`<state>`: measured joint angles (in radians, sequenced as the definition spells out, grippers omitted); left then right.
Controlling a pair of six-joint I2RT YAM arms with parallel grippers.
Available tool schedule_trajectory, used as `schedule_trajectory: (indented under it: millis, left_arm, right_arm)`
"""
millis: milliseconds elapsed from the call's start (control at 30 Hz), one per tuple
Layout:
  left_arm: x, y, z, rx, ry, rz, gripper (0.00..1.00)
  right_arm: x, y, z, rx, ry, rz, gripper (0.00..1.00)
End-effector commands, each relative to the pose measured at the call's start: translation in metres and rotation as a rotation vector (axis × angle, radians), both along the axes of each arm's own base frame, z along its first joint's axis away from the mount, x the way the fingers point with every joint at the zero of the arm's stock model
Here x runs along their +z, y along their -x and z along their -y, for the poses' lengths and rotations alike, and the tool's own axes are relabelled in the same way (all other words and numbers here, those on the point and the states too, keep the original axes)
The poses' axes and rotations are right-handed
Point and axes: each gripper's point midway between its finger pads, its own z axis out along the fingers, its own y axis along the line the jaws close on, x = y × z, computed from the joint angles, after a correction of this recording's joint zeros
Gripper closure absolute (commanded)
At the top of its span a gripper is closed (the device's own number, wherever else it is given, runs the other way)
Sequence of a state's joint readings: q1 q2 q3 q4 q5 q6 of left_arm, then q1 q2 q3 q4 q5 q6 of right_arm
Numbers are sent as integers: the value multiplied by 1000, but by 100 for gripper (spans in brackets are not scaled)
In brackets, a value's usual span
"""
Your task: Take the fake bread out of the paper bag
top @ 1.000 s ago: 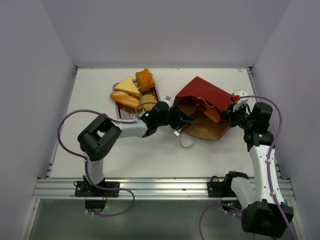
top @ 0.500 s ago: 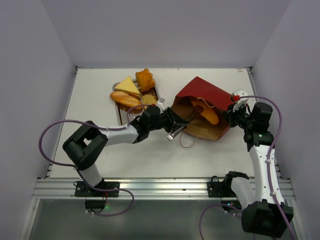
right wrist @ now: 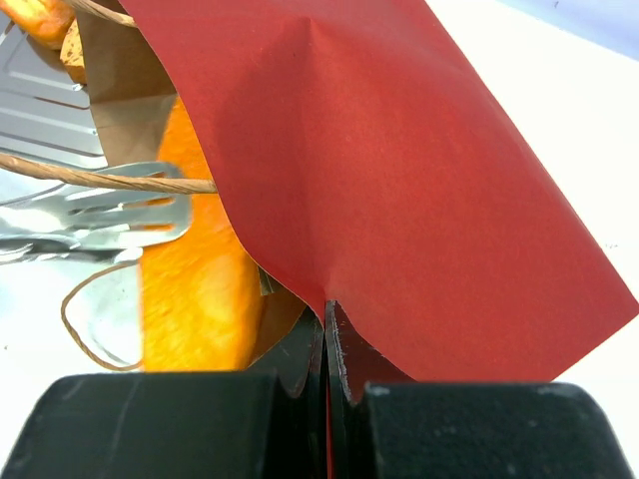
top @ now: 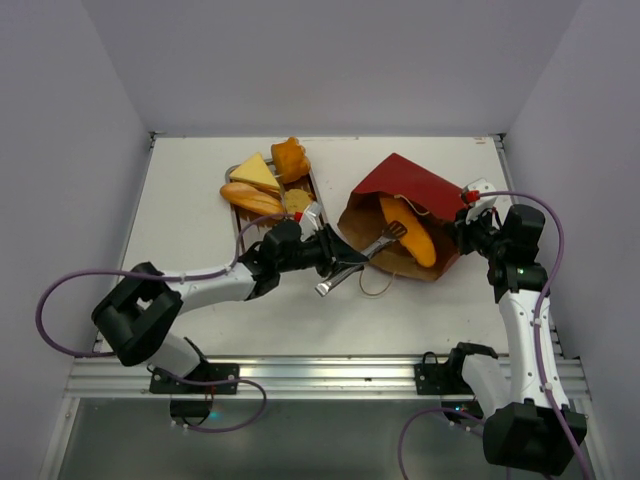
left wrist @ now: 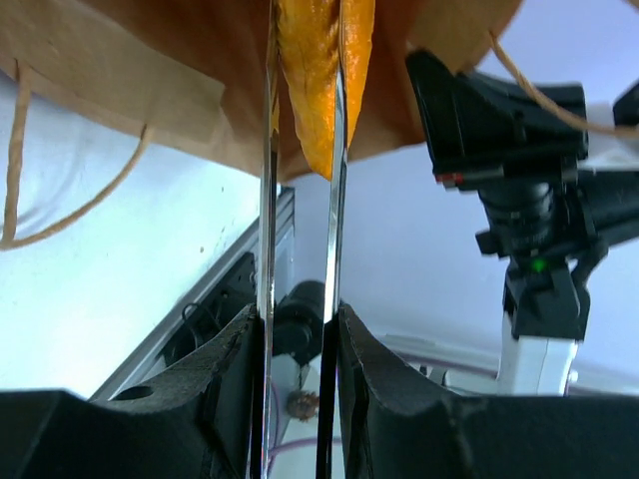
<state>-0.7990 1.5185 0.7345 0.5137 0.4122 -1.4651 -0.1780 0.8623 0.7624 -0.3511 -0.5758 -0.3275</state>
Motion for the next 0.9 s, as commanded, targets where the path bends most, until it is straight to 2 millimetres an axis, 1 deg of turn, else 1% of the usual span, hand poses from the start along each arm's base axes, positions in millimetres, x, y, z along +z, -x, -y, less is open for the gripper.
schedule_trajectory:
  millis: [0, 133, 167, 233, 267, 300, 333, 367, 400, 433, 467, 533, 567, 633, 667, 700, 733, 767, 800, 833, 867]
  left_arm:
    - [30, 23, -8, -100, 61, 139, 100]
    - [19, 51, -22, -196, 29, 150, 100]
    - [21, 58, -27, -209, 27, 158, 100]
    - [8, 70, -36, -246, -10, 152, 100]
    - [7, 74, -39, -256, -16, 156, 100]
    - [12, 80, -43, -273, -12, 184, 100]
    - [6, 85, -48, -284, -28, 174, 100]
    - [12, 90, -51, -293, -20, 195, 100]
    - [13, 94, -54, -308, -26, 211, 100]
    - [8, 99, -59, -317, -41, 204, 100]
    - [15, 104, -63, -322, -30, 226, 100]
    - [13, 113, -71, -340, -40, 227, 100]
    - [16, 119, -78, -343, -30, 247, 100]
    - [12, 127, -86, -342, -43, 237, 100]
    - [16, 133, -93, -340, -32, 253, 100]
    - [16, 136, -97, -335, -34, 259, 100]
    - [12, 139, -102, -331, -53, 240, 100]
    - [18, 143, -108, -321, -40, 269, 100]
    - [18, 142, -111, -296, -49, 270, 100]
    - [11, 142, -119, -274, -83, 232, 100]
    - [18, 143, -125, -249, -69, 254, 100]
  right_arm:
    - [7, 1, -3, 20, 0, 36, 100]
    - [7, 1, -3, 20, -1, 38, 100]
    - [7, 1, -3, 20, -1, 38, 100]
    - [7, 1, -3, 21, -2, 39, 100]
    - [7, 1, -3, 22, -3, 41, 100]
    - [8, 1, -3, 22, -3, 42, 100]
    - [7, 1, -3, 19, -3, 42, 100]
    - [8, 1, -3, 20, -3, 45, 100]
    - [8, 1, -3, 19, -3, 43, 100]
    - [8, 1, -3, 20, -3, 43, 100]
    - [8, 1, -3, 19, -2, 46, 100]
    - [8, 1, -3, 19, -2, 48, 100]
    - [8, 2, -3, 20, -2, 46, 100]
    - [8, 1, -3, 20, -2, 48, 100]
    - [8, 1, -3, 19, -2, 48, 100]
    - [9, 1, -4, 22, -2, 51, 100]
    - [10, 1, -4, 21, -3, 53, 100]
    - [10, 2, -4, 22, -4, 52, 100]
    - [10, 2, -4, 24, -4, 53, 100]
    - [10, 2, -4, 25, -4, 55, 100]
    - [11, 2, -4, 25, -5, 56, 100]
